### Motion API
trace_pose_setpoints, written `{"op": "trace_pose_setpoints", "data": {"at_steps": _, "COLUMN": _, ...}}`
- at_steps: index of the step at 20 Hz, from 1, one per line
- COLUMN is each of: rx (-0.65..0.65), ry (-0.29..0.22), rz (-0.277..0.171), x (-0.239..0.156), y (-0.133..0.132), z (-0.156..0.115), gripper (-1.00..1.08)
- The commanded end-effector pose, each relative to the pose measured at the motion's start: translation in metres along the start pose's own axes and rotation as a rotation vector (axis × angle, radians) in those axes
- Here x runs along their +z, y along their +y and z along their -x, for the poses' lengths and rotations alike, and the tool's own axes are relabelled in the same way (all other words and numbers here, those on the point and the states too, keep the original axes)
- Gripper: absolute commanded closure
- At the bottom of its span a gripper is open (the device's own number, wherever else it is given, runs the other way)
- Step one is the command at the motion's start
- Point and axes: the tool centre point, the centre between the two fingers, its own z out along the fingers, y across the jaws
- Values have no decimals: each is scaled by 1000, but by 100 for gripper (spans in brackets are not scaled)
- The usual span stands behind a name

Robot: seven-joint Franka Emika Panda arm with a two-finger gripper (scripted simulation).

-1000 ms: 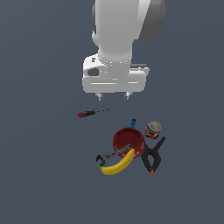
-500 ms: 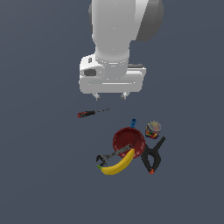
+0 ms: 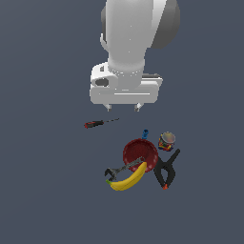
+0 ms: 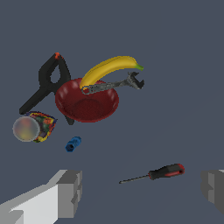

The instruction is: Pick up a designated object from a clutter of objects.

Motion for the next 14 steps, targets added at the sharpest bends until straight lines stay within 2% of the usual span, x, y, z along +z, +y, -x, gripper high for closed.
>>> {"op": "trace_pose_setpoints", "data": {"at_steps": 1, "rx": 11, "ry": 1, "rz": 1, "x": 6, "y": -7, "z": -3, "gripper": -92}}
{"op": "trace_pose_setpoints", "data": {"at_steps": 8, "rx": 65, "ry": 9, "rz": 6, "x": 31, "y": -37, "z": -13, "gripper": -92}}
{"op": "trace_pose_setpoints", "data": {"at_steps": 14, "rx": 132, "ry": 18, "rz": 7, "x": 63, "y": -78, "z": -20, "gripper": -92}}
